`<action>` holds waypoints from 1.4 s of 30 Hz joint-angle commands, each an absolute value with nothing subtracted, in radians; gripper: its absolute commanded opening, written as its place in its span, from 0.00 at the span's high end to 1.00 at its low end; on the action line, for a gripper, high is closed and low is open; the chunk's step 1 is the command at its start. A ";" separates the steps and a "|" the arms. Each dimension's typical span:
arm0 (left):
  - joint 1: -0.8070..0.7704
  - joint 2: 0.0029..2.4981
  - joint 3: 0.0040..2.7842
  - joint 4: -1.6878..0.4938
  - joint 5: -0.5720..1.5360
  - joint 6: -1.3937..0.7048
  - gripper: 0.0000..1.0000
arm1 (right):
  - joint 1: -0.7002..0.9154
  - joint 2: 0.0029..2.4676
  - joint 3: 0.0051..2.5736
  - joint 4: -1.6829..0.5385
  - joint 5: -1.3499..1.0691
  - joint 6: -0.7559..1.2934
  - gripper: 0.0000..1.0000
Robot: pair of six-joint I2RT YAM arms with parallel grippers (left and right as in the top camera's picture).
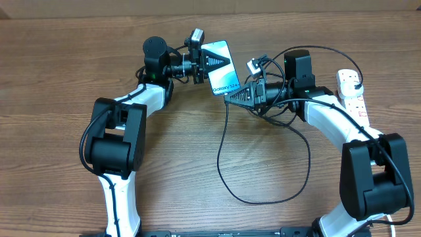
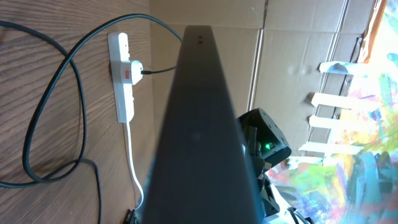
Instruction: Plug charger to phone and switch on socket
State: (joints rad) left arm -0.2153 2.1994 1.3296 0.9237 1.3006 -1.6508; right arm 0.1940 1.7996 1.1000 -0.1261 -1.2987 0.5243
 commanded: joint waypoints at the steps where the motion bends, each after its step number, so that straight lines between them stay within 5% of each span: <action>1: -0.245 2.188 1.340 0.933 1.385 -1.665 0.95 | 0.173 1.781 1.119 -0.099 -1.212 0.529 0.96; 42: -0.312 2.188 1.340 1.022 1.580 -1.667 0.95 | 0.133 1.781 1.119 -0.057 -1.243 0.569 0.96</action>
State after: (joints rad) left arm -0.2214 2.1994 1.3380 1.0103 1.3239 -1.6699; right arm 0.1604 1.7996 1.0954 -0.0837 -1.3609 0.5724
